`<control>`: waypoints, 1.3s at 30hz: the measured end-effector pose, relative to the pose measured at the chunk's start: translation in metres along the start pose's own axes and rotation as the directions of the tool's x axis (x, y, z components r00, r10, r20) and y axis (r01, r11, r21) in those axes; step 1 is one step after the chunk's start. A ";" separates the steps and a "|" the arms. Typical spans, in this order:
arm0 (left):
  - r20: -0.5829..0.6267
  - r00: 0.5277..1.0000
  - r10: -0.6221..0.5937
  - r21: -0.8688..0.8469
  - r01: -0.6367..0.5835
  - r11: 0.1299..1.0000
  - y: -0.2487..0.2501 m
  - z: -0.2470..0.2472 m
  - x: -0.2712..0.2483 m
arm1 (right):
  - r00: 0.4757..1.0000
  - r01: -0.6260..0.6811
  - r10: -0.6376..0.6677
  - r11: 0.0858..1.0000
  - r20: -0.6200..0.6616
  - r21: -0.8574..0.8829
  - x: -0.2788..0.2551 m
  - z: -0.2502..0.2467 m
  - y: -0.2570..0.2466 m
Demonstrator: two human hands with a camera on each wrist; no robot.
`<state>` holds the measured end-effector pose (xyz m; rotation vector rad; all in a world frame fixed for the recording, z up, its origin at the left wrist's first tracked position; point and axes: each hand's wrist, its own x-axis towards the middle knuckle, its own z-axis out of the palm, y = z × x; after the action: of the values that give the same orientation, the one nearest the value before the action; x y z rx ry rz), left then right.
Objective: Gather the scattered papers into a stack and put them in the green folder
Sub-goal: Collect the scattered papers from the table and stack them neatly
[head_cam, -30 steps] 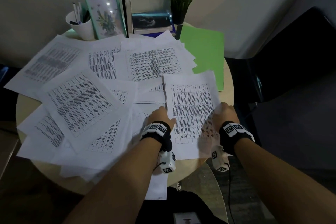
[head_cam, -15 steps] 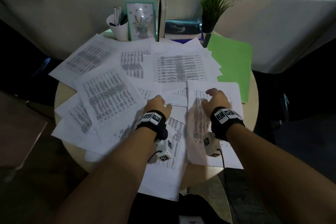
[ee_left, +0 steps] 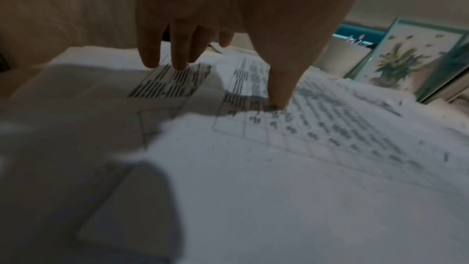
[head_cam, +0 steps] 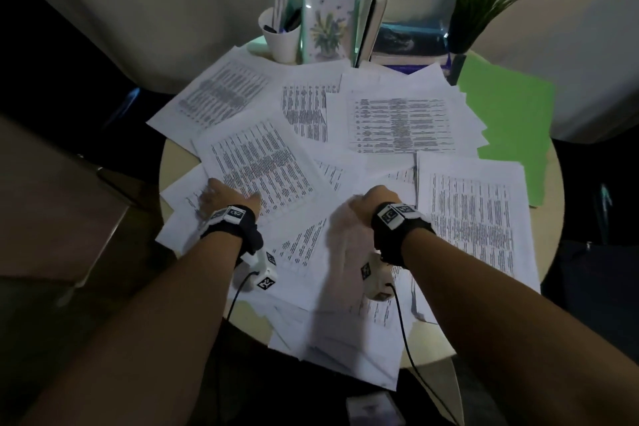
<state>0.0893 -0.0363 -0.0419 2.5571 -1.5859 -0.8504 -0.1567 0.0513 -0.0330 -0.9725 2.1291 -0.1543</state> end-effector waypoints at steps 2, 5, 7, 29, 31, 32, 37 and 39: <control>0.043 0.999 0.005 0.028 -0.006 1.000 -0.007 0.002 0.004 | 0.999 0.012 -0.013 1.000 -0.041 -0.018 0.002 0.007 -0.004; 0.107 0.992 0.071 0.081 -0.080 0.994 -0.009 0.004 0.005 | 0.994 0.038 -0.039 0.999 -0.098 -0.022 0.005 0.014 -0.012; 0.142 0.978 0.151 0.123 -0.169 0.978 -0.011 0.003 0.007 | 0.989 0.052 -0.051 0.999 -0.136 0.002 0.006 0.016 -0.018; 0.323 0.925 0.200 -0.357 -0.077 0.931 0.017 0.003 -0.028 | 0.985 0.106 -0.059 0.950 -0.164 0.292 -0.006 0.017 -0.026; 0.316 0.916 0.248 -0.399 -0.109 0.911 0.028 -0.001 -0.031 | 0.973 0.127 -0.045 0.926 -0.228 0.356 -0.007 0.013 -0.018; 0.311 0.910 0.273 -0.440 -0.116 0.890 0.033 -0.002 -0.031 | 0.966 0.135 -0.034 0.912 -0.257 0.388 -0.008 0.009 -0.015; 0.242 0.881 0.406 -0.590 -0.199 0.783 0.052 -0.020 -0.040 | 0.969 0.075 0.076 0.813 -0.233 0.578 -0.006 -0.016 0.010; 0.228 0.873 0.431 -0.616 -0.213 0.758 0.057 -0.024 -0.041 | 0.981 0.077 0.072 0.706 -0.179 0.704 -0.006 -0.025 0.014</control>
<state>0.0392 -0.0365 0.0132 1.7034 -1.4727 -1.5287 -0.1806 0.0601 -0.0177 -0.4950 1.9602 -1.0371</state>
